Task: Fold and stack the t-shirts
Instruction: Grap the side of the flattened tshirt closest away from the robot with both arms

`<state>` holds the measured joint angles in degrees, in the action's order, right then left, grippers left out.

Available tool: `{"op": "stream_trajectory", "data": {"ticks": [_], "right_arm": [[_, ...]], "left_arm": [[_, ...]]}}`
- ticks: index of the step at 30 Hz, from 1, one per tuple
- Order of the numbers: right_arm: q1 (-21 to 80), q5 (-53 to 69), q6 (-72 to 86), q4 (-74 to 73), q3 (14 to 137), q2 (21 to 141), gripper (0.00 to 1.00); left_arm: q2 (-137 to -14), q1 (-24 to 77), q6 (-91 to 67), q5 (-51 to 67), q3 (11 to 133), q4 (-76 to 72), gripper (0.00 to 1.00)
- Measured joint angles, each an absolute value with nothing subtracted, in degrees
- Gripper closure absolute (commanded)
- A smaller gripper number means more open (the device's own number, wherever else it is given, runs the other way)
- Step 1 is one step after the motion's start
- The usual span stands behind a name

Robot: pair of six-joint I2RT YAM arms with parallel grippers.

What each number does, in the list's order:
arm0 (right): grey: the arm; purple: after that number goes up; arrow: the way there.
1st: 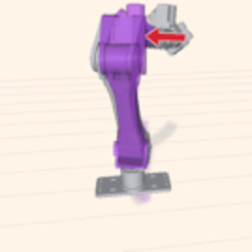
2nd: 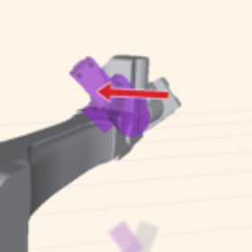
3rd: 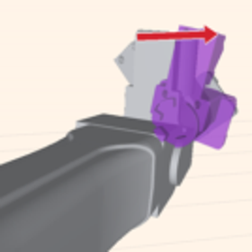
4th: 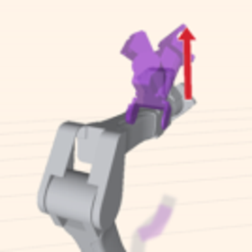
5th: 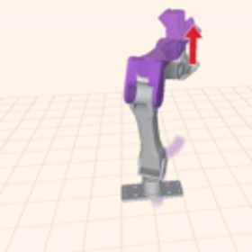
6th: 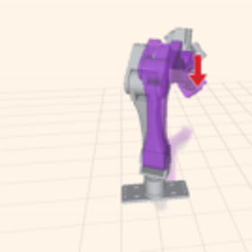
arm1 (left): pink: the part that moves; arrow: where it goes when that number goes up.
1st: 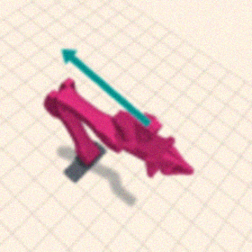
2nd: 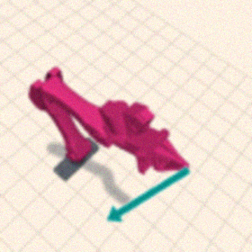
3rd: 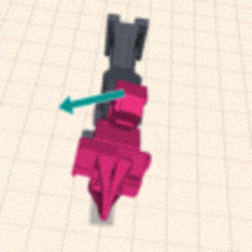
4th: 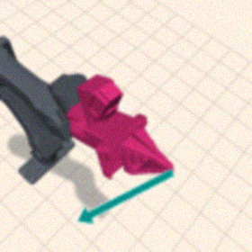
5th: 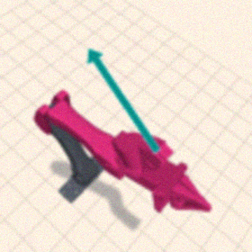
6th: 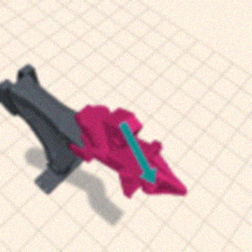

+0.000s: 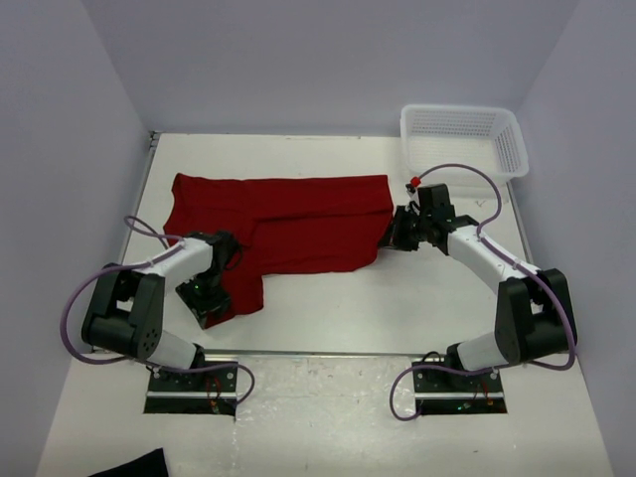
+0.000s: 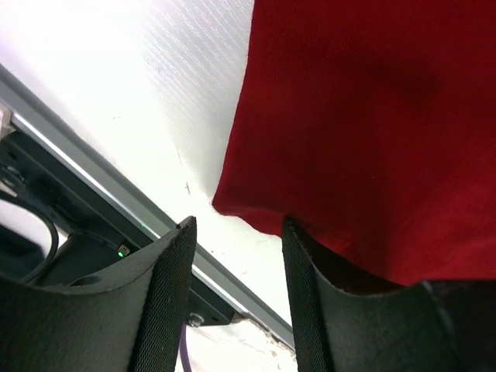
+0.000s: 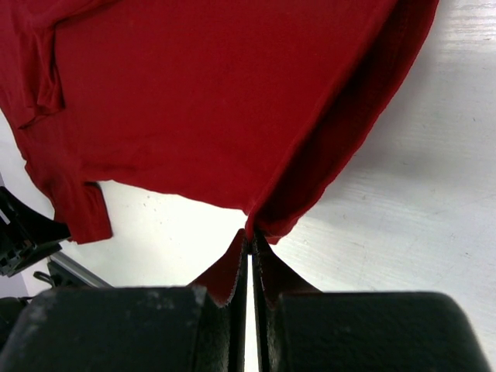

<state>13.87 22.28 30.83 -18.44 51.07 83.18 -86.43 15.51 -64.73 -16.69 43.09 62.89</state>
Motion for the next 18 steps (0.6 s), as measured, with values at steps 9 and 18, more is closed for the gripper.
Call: {"op": "stream_trajectory", "data": {"ticks": [9,18], "right_arm": [[14.26,22.76,30.83,-18.37,51.07,83.18,1.00],[14.26,23.62,30.81,-18.35,51.05,83.18,1.00]], "left_arm": [[-81.36,15.57,-63.33,-16.34,38.85,59.18,0.51],[-80.40,16.14,-57.71,-15.75,38.11,56.36,0.57]]}}
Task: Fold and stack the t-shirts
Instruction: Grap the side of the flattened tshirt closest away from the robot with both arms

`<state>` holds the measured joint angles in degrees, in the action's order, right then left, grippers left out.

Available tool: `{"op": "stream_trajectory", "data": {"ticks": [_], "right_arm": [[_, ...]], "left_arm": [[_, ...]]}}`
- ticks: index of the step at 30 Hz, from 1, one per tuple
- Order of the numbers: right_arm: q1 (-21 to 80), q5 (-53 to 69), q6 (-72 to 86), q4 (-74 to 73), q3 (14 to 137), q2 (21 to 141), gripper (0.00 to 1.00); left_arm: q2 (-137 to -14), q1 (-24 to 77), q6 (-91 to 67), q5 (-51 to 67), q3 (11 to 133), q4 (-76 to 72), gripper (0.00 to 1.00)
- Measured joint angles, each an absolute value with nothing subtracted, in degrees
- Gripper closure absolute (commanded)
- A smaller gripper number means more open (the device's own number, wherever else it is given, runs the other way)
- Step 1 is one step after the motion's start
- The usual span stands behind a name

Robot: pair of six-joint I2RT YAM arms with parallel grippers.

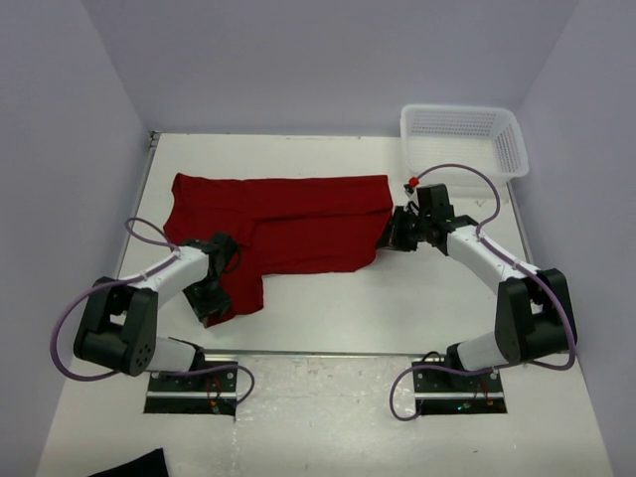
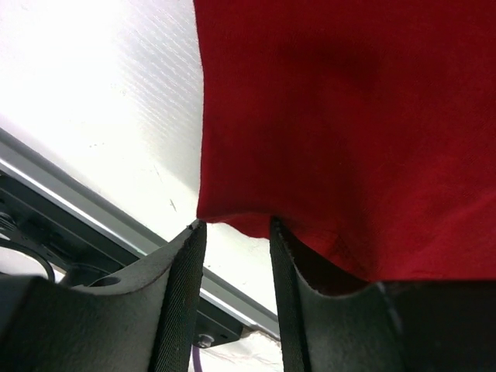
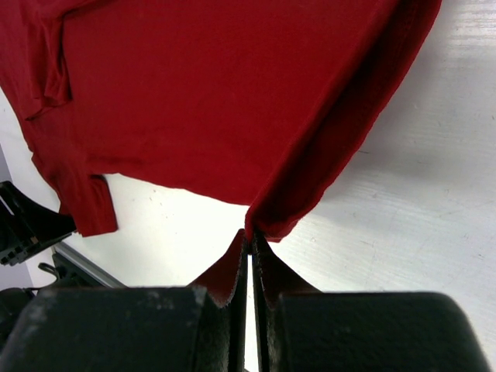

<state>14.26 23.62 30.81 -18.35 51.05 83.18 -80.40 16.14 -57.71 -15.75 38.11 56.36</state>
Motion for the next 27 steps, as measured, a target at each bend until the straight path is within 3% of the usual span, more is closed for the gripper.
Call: {"op": "stream_trajectory", "data": {"ticks": [7,12,18,27], "right_arm": [[14.26,23.62,30.81,-18.28,50.96,83.18,1.00],[14.26,23.75,30.83,-18.09,50.35,83.18,1.00],[14.26,23.79,30.83,-17.98,50.35,83.18,1.00],[14.26,24.56,30.83,-17.93,50.35,83.18,1.00]], "left_arm": [[-80.75,16.14,-53.60,-15.57,38.13,55.81,0.50],[-79.85,15.97,-51.20,-15.25,37.45,55.02,0.50],[-75.94,14.52,-48.47,-13.39,34.96,52.45,0.54],[-75.55,13.04,-45.15,-9.74,34.61,49.89,0.69]]}}
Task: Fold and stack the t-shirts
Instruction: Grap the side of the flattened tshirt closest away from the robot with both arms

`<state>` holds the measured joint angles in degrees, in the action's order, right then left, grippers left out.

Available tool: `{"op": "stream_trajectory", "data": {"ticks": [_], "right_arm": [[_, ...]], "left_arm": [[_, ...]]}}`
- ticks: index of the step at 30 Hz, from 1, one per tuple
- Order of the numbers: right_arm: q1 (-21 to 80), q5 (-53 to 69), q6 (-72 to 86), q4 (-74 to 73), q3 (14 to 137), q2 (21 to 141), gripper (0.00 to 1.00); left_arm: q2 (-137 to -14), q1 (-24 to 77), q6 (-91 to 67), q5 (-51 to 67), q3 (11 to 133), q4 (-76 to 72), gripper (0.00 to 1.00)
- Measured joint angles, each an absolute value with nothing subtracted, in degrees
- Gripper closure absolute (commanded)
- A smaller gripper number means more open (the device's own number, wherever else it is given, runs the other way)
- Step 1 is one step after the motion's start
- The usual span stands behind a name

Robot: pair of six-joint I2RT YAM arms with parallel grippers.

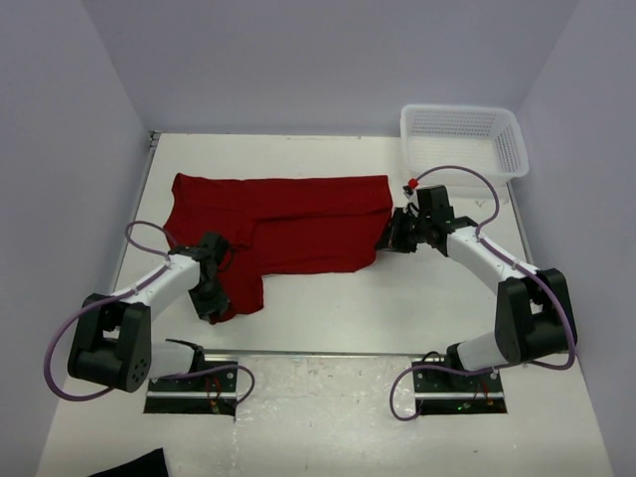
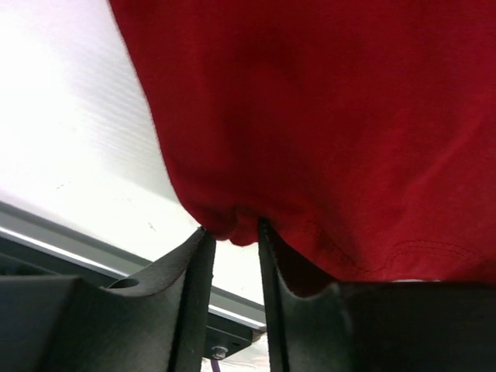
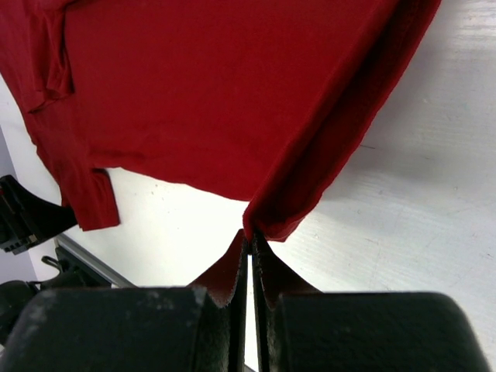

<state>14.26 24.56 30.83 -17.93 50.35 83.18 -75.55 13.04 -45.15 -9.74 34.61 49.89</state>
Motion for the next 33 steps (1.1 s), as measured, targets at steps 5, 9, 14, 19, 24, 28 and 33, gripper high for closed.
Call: {"op": "stream_trajectory", "data": {"ticks": [5,9,14,19,24,28,33], "right_arm": [[14.26,25.23,30.83,-17.87,50.35,83.18,1.00],[14.26,25.50,30.83,-17.50,50.35,83.20,1.00],[14.26,25.74,30.83,-17.10,50.35,83.29,1.00],[14.37,25.36,30.81,-17.23,50.43,83.29,1.00],[15.42,23.40,30.61,-18.52,50.89,83.29,1.00],[16.58,21.56,30.39,-20.14,51.86,83.29,1.00],[18.04,19.62,30.33,-22.00,53.15,83.29,1.00]], "left_arm": [[-75.55,12.75,-44.27,-7.29,34.61,47.90,0.75],[-75.55,12.75,-44.16,-5.13,34.61,46.11,0.93],[-74.98,12.75,-45.04,-3.62,34.44,44.60,1.00],[-71.05,12.78,-47.86,-2.28,33.04,41.06,1.00],[-68.31,12.88,-51.62,-2.83,33.26,40.03,1.00],[-66.32,12.88,-55.13,-4.27,38.06,47.20,1.00],[-66.30,12.88,-59.37,-6.35,44.34,56.75,1.00]]}}
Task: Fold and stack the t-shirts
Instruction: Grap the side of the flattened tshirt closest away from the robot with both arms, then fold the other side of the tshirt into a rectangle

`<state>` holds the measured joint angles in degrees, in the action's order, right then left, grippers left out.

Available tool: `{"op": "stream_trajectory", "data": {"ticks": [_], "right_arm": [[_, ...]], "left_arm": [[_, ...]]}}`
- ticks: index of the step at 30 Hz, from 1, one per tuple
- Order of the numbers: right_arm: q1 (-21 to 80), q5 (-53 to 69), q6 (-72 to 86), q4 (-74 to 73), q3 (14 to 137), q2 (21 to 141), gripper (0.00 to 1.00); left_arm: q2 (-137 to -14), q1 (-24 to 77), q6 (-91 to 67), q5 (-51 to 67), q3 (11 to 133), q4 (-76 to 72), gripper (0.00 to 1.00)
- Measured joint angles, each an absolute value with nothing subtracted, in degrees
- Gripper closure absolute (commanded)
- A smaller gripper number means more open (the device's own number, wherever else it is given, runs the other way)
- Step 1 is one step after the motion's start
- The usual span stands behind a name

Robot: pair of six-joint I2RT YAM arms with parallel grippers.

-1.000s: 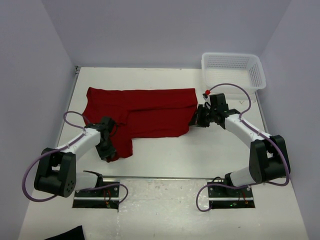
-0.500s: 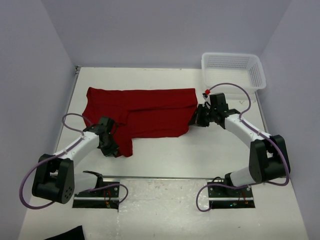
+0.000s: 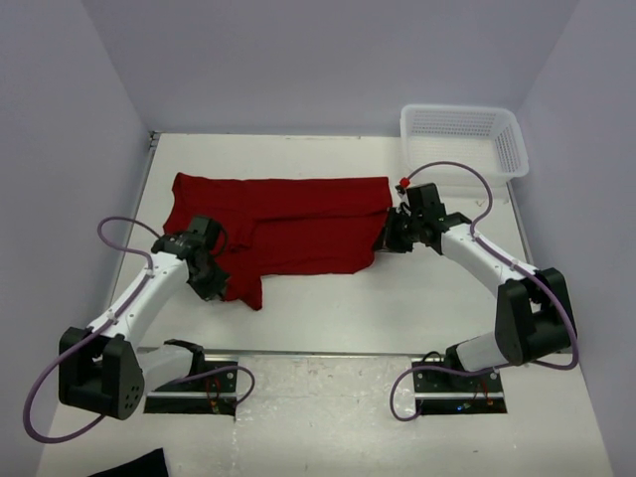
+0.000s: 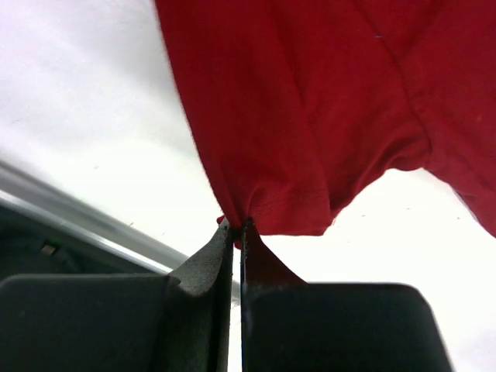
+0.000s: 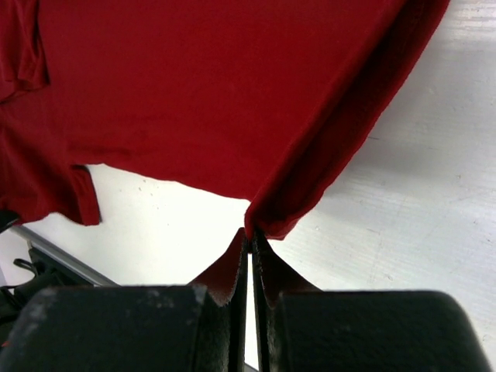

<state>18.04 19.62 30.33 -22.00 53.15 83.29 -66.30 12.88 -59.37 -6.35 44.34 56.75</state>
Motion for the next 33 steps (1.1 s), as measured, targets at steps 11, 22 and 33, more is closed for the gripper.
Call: {"op": "stream_trajectory", "data": {"ticks": [11,22,33], "right_arm": [[19.09,12.78,29.85,-26.81,55.77,83.09,1.00],[19.11,1.67,29.71,-33.67,60.77,80.38,1.00],[18.39,-4.19,29.32,-37.04,65.10,84.84,1.00]], "left_arm": [[-65.32,12.38,-64.01,-12.43,51.68,68.36,1.00],[-63.77,7.40,-63.92,-17.69,57.04,68.31,1.00],[-70.54,2.13,-60.62,-22.22,64.84,62.39,1.00]]}}
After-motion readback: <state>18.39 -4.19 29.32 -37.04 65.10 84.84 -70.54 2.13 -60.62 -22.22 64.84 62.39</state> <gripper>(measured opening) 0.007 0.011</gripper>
